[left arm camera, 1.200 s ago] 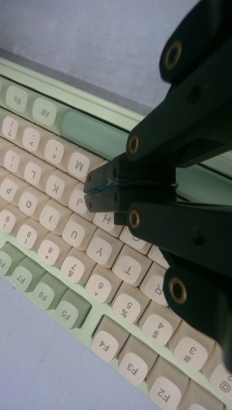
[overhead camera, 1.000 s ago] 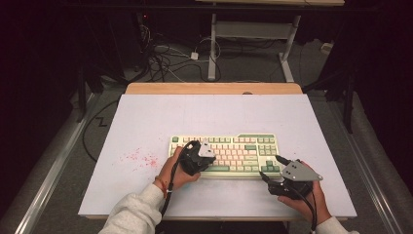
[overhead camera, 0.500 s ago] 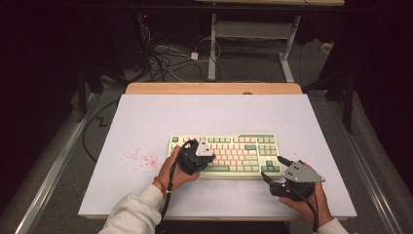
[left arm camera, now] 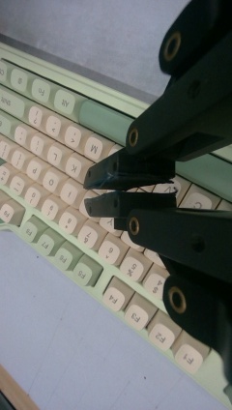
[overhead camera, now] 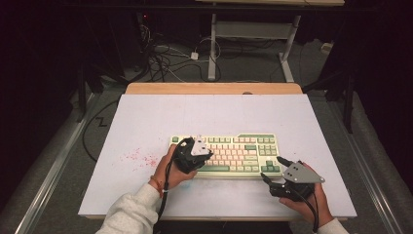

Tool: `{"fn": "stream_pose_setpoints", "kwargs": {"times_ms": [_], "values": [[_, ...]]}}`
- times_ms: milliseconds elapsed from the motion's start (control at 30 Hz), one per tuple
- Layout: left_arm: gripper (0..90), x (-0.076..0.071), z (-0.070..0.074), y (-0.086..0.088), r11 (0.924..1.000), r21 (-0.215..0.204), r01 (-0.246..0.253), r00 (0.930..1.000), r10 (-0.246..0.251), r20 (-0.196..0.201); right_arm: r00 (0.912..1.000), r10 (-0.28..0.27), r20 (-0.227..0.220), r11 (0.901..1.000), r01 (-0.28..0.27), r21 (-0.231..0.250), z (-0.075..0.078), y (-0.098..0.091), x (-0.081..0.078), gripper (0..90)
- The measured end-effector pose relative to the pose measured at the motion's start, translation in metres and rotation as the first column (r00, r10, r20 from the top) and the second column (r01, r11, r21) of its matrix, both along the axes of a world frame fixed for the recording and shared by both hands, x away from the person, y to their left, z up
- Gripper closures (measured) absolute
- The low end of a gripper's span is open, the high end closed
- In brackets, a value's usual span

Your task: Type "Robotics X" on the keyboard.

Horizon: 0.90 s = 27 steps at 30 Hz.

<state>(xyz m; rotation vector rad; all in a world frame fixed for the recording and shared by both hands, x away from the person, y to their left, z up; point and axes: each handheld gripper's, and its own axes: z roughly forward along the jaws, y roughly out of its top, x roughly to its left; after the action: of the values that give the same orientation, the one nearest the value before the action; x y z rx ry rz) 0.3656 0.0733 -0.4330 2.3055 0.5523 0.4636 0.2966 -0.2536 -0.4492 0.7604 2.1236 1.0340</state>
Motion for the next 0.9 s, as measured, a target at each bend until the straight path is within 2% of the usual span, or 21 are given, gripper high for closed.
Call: {"fn": "stream_pose_setpoints", "kwargs": {"times_ms": [333,433,500,633,800,900], "values": [[80.0,-0.004,0.005,0.010,0.9997,-0.020,-0.011,0.9997,0.011,0.022,1.0000,-0.007,0.000,1.0000,0.007,0.002,0.001,-0.001,0.001,26.6],[77.9,-0.005,0.007,0.014,0.9996,-0.020,-0.017,0.9991,0.018,0.039,1.0000,-0.008,0.000,1.0000,0.008,0.003,0.001,-0.001,0.001,26.6],[74.2,-0.006,0.007,0.017,0.9995,-0.024,-0.021,0.9989,0.022,0.042,1.0000,-0.007,0.002,1.0000,0.007,0.002,0.001,-0.001,0.001,26.6],[60.3,-0.008,0.008,0.022,0.9991,-0.023,-0.036,0.9970,0.038,0.068,1.0000,-0.006,0.000,1.0000,0.006,0.003,0.001,-0.001,0.001,26.6],[43.6,-0.013,0.009,0.031,0.9967,-0.055,-0.060,0.9923,0.065,0.105,0.9999,-0.010,-0.001,0.9999,0.010,0.010,0.001,-0.001,0.001,26.6],[34.7,-0.015,0.010,0.037,0.9946,-0.074,-0.073,0.9903,0.081,0.113,0.9999,-0.012,-0.004,0.9999,0.012,0.009,0.001,-0.001,0.002,26.7]]}}
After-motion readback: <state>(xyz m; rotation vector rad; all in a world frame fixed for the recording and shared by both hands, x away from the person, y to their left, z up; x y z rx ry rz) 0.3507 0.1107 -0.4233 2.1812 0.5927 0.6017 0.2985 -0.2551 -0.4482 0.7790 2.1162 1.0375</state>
